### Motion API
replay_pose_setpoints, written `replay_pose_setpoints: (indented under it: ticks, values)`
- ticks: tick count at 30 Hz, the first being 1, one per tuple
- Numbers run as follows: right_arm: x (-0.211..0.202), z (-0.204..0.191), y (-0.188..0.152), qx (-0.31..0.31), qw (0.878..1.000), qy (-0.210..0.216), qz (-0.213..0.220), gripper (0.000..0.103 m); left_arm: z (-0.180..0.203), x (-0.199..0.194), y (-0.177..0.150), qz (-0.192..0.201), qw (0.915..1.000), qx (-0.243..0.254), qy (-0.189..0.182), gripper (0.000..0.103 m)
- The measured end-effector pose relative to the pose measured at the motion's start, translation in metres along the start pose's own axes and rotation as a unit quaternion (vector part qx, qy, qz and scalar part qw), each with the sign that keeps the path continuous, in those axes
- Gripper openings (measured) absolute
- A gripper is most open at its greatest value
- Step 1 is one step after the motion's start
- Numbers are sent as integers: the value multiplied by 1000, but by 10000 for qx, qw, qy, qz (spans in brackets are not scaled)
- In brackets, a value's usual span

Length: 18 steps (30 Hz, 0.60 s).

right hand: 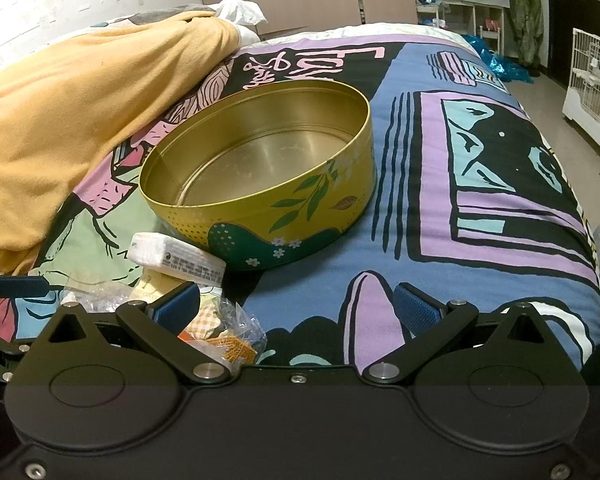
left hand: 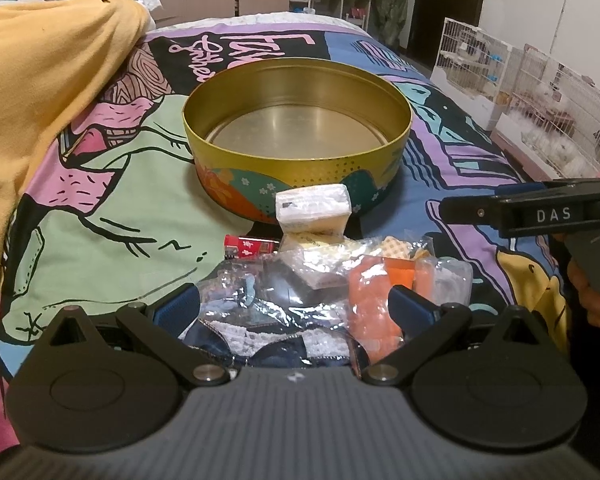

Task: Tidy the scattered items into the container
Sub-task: 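Move the left tool toward the clear bag with the navy bow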

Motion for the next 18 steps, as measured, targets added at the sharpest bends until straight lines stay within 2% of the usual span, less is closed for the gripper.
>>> replay_pose_setpoints:
  ticks: [18]
  values:
    - [0,-1,1,10,10000,-16,-9,103,0,0,-9,-109,9999,68,-22,103]
Point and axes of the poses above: each gripper's, at about its wrist camera, not at the fingertips, and x roughly the way its jaws point, z to its right, y to its top, the point moved 2 cm from there along x, roughly the way its jaws point, and after that the axes turned 2 degrees about x, right-handed, at the moved point
